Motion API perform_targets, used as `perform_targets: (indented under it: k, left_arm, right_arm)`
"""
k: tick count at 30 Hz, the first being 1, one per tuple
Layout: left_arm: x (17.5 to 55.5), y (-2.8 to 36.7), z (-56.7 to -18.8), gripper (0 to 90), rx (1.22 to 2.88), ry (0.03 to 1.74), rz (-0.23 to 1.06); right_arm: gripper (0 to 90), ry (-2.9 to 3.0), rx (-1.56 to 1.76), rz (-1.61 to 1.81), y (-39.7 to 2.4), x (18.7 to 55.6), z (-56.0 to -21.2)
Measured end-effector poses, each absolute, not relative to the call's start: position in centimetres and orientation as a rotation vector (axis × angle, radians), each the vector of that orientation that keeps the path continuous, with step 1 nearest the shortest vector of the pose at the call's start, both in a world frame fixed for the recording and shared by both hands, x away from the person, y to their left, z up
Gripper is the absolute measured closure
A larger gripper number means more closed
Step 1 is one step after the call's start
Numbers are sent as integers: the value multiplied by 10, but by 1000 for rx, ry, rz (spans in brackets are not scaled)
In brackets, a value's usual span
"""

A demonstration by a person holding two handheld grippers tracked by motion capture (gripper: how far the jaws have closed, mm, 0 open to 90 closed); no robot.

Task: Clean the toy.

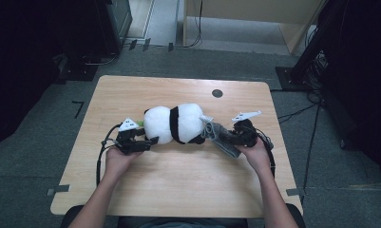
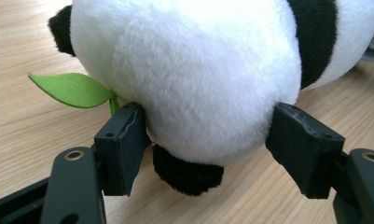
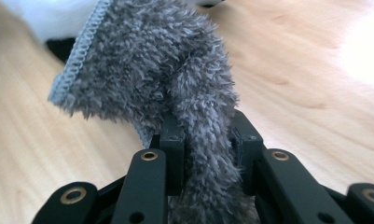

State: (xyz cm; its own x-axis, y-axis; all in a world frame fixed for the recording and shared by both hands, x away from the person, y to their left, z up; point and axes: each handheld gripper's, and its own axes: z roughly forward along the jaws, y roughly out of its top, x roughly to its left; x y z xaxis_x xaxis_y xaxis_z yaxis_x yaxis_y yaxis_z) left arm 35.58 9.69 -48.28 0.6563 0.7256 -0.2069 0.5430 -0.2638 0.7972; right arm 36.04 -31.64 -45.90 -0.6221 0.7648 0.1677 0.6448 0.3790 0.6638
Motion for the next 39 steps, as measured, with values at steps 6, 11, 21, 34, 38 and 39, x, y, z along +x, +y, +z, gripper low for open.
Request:
perform_targets:
  k: [6,11,21,34,38,39]
  left_arm:
    - [354,96,-482,291,1944,998,248]
    - [351,94,-483,291,1939,1001,250]
    - [350,94,-484,293,1930,1009,252]
    - [351,96,-485,294,1930,993,254]
    - [352,96,-485,292,1931,990,251]
    - [352,96,-484,292,1932,989,250]
  right_arm:
    - [714,2395,1291,1086,-328,369,-462]
    - [713,2286,1354,1050,-335,387,-471]
    - [713,2233,1366,945,-332,406,-486]
    - [404,2179,1350,1067,-336,402,-479]
    - [340,2199,1295,1162,-328,398,-466]
    - [340,2199,1295,1162,-328,398,-466]
